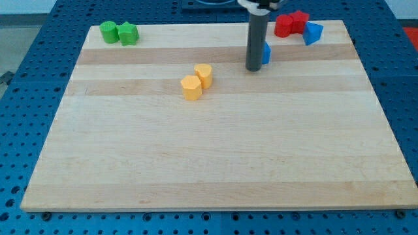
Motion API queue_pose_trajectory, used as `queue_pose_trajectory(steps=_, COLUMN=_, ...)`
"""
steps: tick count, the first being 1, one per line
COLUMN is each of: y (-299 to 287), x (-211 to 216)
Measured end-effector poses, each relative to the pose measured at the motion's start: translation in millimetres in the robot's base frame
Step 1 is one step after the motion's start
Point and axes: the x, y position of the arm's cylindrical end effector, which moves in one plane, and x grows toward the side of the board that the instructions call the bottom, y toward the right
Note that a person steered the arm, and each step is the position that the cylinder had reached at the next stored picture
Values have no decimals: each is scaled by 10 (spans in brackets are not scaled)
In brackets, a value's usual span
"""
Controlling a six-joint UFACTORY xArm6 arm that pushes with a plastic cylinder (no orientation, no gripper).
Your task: Place the blue cube below the red circle
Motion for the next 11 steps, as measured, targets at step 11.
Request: queue_pose_trajectory(steps=11, y=315, x=-806)
